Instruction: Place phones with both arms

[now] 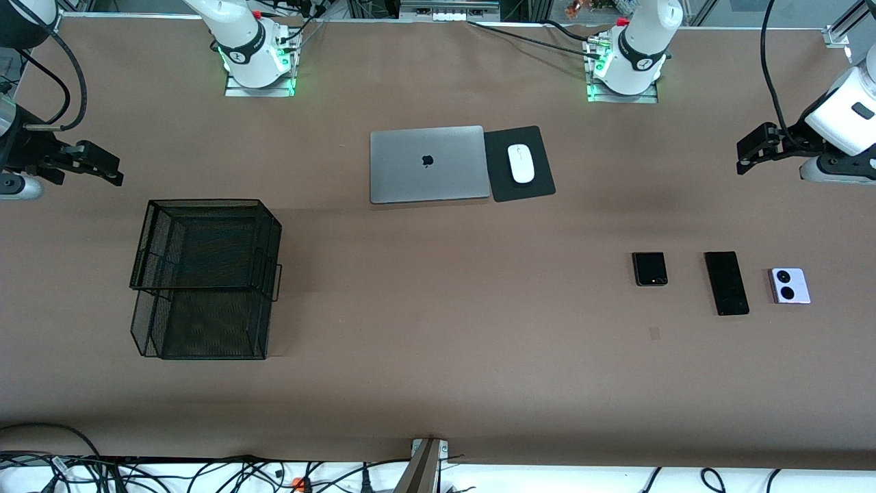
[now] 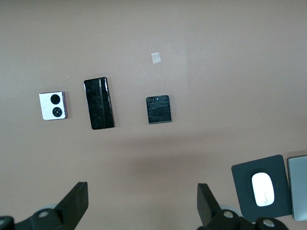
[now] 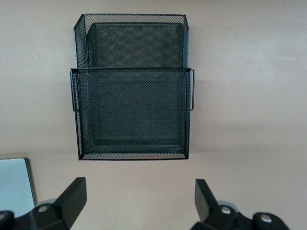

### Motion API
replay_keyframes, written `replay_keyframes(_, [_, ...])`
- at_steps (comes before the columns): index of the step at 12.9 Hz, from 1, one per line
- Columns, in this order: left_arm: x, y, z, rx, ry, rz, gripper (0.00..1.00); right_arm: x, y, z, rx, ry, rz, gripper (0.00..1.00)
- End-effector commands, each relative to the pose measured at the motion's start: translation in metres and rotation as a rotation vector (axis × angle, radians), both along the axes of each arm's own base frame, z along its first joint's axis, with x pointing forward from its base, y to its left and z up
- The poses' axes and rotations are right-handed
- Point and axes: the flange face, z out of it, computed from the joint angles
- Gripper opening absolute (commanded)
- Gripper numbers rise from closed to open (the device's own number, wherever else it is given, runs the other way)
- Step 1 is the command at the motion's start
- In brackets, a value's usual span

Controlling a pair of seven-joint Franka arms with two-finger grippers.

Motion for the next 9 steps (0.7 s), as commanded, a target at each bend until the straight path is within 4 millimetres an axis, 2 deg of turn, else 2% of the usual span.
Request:
replay_keyframes(1, [0.005,-0.002,0.002,0.000,0.017,-0.022,1.00,0.001,0.002,0.003,0.019,-0.007,0.005,1.00])
replay_keyframes(5, [0.006,-0.001,-0.002,-0.001,0.025,-0.042,1.00,0.001,0.002,0.003,0.019,-0.006,0.005,1.00])
replay_keyframes(8, [0.024,-0.001,-0.011,0.013,0.032,-0.028,1.00,0.001,0.002,0.003,0.019,-0.006,0.005,1.00])
replay_keyframes(9, [0.024,0.001,-0.016,0.014,0.050,-0.026,1.00,0.001,0.002,0.003,0.019,-0.006,0.005,1.00])
